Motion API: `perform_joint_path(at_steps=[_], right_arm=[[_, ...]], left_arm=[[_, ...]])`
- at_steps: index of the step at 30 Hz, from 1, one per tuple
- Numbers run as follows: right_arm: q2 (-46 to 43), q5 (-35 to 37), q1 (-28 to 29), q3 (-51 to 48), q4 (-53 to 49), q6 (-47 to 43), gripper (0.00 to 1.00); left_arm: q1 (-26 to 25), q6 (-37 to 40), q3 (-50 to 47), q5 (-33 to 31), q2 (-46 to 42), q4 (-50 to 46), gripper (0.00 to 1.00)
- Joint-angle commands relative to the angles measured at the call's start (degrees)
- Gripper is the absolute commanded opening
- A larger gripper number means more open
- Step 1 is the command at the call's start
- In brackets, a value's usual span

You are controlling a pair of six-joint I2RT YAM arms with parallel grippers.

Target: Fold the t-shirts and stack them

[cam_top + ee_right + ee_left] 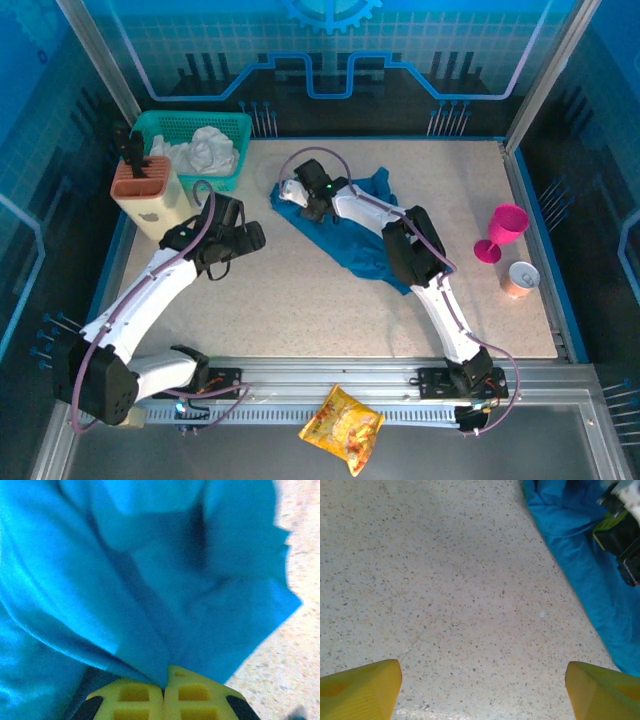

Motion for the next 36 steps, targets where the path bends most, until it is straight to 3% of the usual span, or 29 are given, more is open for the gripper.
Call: perform_joint_path(at_steps=[1, 6, 13, 18, 25, 31, 33, 36], right_arm=[[-10.2, -0.1, 0.3, 6.0, -2.2, 7.6, 0.0], [-11.4, 0.3, -4.9, 15.9, -13.2, 19.6, 0.0], [-5.4, 5.8, -14.4, 16.1, -23.4, 37.0, 0.0], [-4.1, 10.6, -19.8, 8.4, -23.9, 41.4, 0.0], [-4.7, 12.5, -21.7, -0.9, -22.4, 41.8, 0.0], [-8.1, 11.7, -22.3, -5.3, -22.2, 43.5, 0.42], [-9.5, 10.2, -22.2, -7.5, -21.5, 43.8, 0.49], [-12.8, 8.6, -21.7, -11.5, -20.1, 43.9, 0.51]], left_arm=[[0.6, 0.1, 2.1, 3.5, 2.0, -1.3, 0.82], [-0.2, -0.1, 2.1, 7.3, 5.3, 0.5, 0.8], [-2.8, 0.2, 4.0, 6.9, 8.5, 0.0, 0.8], [-4.0, 0.3, 4.9, 6.0, 9.4, -1.0, 0.8], [-4.8, 0.9, 8.7, 7.1, 14.7, -0.3, 0.82], [-5.2, 2.6, 23.1, 11.9, 30.4, 3.2, 0.82], [-5.2, 2.7, 30.7, 14.3, 37.8, 4.1, 0.8], [-5.0, 2.0, 43.7, 17.3, 49.8, 3.9, 0.74]])
